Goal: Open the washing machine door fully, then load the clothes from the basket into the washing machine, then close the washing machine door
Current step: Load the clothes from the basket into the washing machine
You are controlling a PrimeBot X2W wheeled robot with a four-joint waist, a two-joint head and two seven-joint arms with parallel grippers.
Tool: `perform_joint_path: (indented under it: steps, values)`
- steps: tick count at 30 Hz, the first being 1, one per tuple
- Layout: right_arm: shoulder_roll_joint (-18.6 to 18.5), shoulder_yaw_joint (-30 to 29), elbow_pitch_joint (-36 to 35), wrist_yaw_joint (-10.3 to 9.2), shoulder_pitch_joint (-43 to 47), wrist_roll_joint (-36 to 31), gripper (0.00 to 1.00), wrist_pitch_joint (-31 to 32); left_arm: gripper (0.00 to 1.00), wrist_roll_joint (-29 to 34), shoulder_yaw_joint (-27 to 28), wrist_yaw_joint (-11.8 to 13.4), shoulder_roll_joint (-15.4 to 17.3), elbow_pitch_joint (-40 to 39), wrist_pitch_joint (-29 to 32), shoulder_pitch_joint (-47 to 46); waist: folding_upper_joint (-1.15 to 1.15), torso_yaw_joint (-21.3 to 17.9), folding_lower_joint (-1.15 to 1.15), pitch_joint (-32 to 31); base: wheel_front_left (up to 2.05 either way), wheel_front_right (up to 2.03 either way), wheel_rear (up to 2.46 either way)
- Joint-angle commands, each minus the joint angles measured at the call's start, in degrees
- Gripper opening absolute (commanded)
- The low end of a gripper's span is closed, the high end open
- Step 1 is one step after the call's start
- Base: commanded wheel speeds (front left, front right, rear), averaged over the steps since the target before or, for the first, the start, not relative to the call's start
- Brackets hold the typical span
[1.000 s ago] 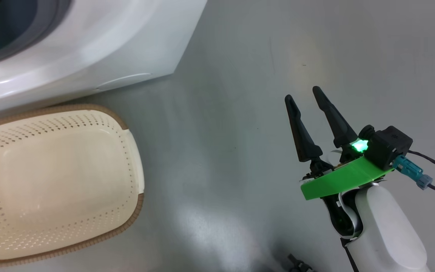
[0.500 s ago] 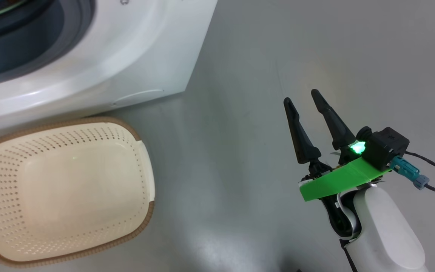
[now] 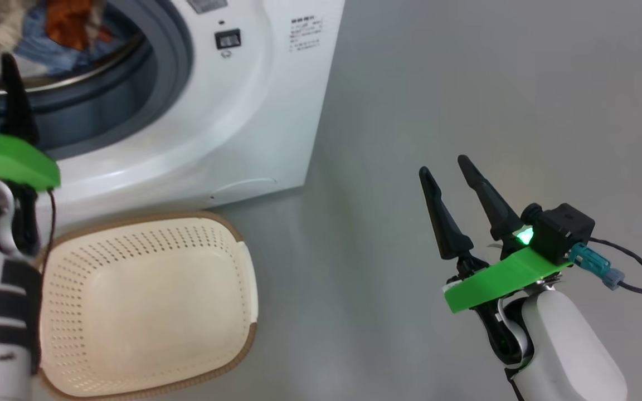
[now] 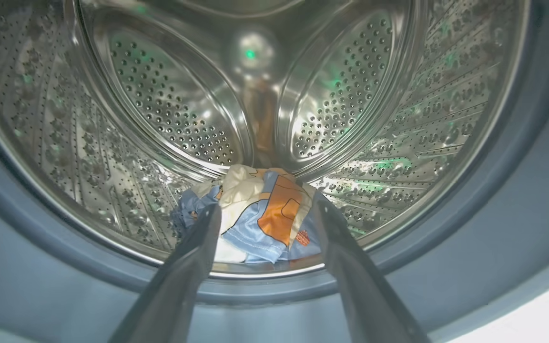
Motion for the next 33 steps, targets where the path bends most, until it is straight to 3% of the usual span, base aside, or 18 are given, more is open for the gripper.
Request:
perform_joint_path:
  steps: [1,16,33]
  values:
    - [-0.1,1.2,-1.1,0.09,1.2,0.5,1.0,-0.3,1.0,-0.4,1.0,-0.1,2.3,-2.2,-0.3,1.9,0.0,2.4,0.0,-3.9,0.0,0.0,0.0]
    - [-2.6,-0.5,0.3,0.09,5.6,1.5,1.0,-0.3,1.0,1.5,1.0,-0.1,-0.7,-14.1,-0.3,20.1,0.0,8.2,0.0,-14.1,0.0,0.0,0.0]
    - [-4.6,-0.9,0.3,0.09,9.2,2.1,1.0,-0.3,1.0,2.6,3.6,-0.1,-4.0,-24.8,-0.3,34.5,0.0,10.2,0.0,-20.1,0.0,0.0,0.0]
